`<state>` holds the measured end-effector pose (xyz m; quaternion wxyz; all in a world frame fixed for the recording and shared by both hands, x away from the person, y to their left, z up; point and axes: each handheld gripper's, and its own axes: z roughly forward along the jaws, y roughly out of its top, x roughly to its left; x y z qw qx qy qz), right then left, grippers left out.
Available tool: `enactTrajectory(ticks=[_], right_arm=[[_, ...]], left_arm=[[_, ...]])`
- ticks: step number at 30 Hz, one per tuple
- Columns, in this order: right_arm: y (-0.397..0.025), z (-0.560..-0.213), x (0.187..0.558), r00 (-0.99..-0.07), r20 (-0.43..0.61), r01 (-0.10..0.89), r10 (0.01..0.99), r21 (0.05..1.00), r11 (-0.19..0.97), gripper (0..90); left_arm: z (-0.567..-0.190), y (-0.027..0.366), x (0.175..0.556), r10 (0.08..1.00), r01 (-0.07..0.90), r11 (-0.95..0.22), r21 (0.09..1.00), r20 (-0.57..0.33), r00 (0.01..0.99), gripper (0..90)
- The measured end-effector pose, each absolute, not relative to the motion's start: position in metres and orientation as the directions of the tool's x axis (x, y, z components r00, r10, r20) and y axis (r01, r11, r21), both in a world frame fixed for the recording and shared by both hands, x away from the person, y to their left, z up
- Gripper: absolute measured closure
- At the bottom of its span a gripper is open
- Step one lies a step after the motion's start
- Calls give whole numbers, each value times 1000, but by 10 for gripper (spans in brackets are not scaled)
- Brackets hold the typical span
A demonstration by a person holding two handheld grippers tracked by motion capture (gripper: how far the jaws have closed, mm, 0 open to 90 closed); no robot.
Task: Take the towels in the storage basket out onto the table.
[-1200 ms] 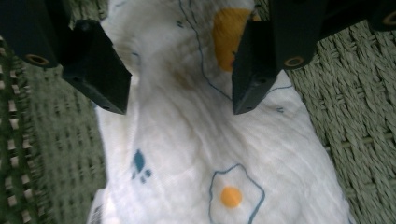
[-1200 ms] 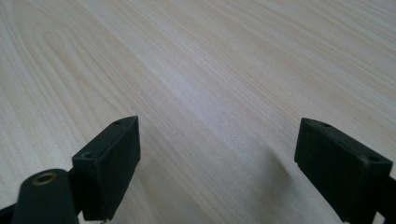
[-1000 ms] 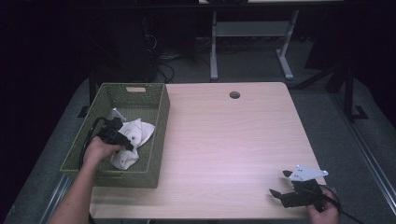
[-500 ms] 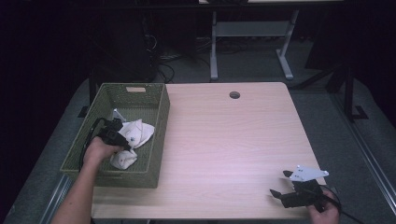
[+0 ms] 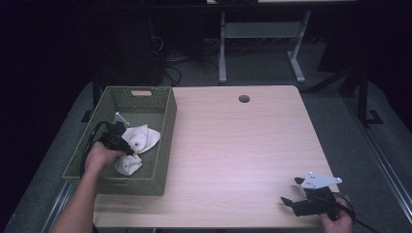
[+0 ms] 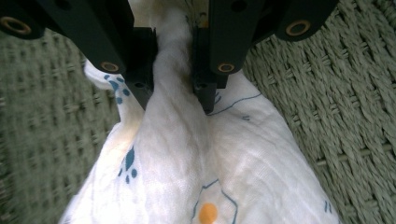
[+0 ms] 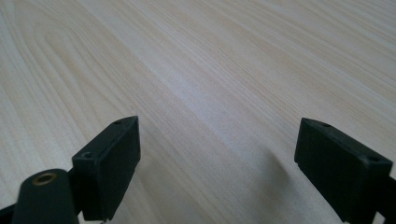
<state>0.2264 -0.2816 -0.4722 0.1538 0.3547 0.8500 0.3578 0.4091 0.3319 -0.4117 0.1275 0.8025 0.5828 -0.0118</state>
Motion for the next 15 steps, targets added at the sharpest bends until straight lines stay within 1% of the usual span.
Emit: enactTrajectory(ticks=[5,15], right_arm=[[-281,-473,226,-698,-7,497,716,716,490,140],[-282,-474,227,-692,-4,503,722,715,486,140]], left_arm=[[-402,337,405,932,934,-259,246,-190,309,758],[-387,340,401,913,915,-252,315,-237,333,758]])
